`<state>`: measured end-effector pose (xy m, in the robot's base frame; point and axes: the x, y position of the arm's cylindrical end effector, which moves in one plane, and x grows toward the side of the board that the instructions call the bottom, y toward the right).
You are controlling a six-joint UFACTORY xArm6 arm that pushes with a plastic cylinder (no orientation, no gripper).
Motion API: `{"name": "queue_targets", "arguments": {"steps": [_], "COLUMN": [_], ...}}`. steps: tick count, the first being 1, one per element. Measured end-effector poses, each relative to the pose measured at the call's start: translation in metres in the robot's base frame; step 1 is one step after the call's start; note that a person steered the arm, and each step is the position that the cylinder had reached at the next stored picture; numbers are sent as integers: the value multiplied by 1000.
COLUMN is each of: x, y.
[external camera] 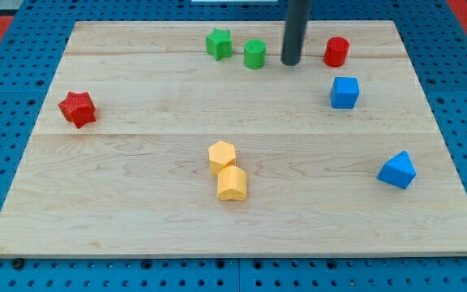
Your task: Push the green circle into the green star
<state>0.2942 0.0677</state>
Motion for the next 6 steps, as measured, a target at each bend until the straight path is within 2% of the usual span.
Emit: {"name": "queue_targets", "arguments": {"steps": [1,2,3,4,6], "x": [-5,-15,-14,26,75], "y": [-57,-17,56,63,103]}}
